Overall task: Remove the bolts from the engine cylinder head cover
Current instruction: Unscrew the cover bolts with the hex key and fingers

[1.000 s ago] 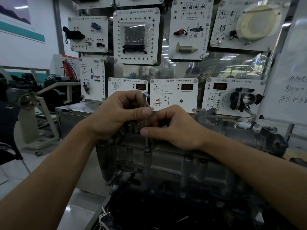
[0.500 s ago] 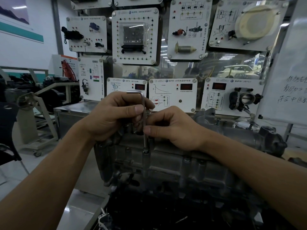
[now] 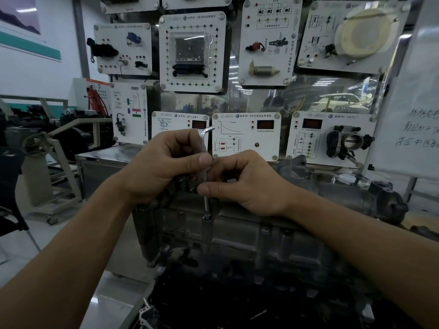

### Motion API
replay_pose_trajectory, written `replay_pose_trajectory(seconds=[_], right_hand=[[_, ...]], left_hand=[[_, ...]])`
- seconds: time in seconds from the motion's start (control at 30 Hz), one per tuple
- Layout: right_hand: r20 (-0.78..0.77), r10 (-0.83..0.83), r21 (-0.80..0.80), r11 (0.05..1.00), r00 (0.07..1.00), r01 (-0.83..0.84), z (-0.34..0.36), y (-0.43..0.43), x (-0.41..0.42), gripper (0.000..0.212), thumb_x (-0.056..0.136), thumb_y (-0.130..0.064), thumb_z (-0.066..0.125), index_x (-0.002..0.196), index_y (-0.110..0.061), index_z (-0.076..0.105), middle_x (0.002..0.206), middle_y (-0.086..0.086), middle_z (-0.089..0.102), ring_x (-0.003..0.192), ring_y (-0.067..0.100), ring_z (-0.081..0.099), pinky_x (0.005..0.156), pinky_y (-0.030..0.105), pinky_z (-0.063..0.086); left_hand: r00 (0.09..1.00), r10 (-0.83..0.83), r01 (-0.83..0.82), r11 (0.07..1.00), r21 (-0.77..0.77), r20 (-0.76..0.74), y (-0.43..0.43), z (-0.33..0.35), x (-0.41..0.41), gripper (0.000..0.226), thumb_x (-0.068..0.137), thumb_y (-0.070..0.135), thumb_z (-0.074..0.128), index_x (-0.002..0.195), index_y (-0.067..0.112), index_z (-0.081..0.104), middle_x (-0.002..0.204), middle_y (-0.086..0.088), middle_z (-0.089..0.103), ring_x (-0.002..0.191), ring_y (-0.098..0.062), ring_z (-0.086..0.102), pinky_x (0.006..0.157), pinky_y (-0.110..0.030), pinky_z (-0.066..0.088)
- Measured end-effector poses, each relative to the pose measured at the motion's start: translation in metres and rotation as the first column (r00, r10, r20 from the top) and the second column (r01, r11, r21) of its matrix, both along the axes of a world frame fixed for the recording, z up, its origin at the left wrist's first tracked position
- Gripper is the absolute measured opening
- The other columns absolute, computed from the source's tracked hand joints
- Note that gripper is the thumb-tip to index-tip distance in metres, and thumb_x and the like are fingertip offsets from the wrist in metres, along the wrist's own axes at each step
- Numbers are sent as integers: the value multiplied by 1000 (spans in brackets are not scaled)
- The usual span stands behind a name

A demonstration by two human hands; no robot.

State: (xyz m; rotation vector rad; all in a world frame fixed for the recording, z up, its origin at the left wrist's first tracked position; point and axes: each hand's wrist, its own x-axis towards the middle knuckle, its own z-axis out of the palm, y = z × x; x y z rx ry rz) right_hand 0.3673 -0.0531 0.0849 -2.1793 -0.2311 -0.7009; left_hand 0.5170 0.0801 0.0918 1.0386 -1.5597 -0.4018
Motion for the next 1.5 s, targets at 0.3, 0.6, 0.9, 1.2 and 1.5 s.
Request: replay_pose_trajectory(seconds=[0.3,0.6,0.9,1.2,1.5], right_hand=[[-70,74,6,997,995,-74,0,0,-1,8,90,2,66,88,-4,71,85,4,70,81,11,63,81,31,53],[-60,112,37,993,992,-109,-1,-2,-2,17,89,2,66,105,8,71,105,15,74,102,21,67,98,38,53],[4,46,31,998,999,-46,-2,-2,-1,9,80,-10,80,82,-3,74,65,-7,67,61,7,54,64,27,45],[-27,81,44,996,996,-80,-2,-3,-1,8,87,6,68,94,7,71,90,16,73,87,23,68,87,40,55],[-38,59,57,997,998,-56,0,-1,-1,16,82,-7,78,94,3,75,84,7,74,79,10,67,78,30,55]], left_hand=[[993,-79,80,997,5,-87,2,0,-2,42,68,42,85,93,11,73,67,5,66,63,-8,61,64,-22,52],[1000,-4,4,1000,10,-31,2,-1,-2,28,72,44,81,86,19,77,65,6,66,64,-17,58,72,-35,50],[1000,10,-10,1000,-20,-2,2,0,-2,50,73,41,83,80,0,55,71,-6,63,62,-17,58,63,-28,51],[996,-61,61,998,10,-62,3,0,-3,35,73,44,81,92,16,74,61,1,58,58,-12,55,62,-23,49],[998,-45,44,999,-20,-53,2,-1,1,30,68,42,85,81,18,73,63,1,63,55,-9,57,58,-22,51]])
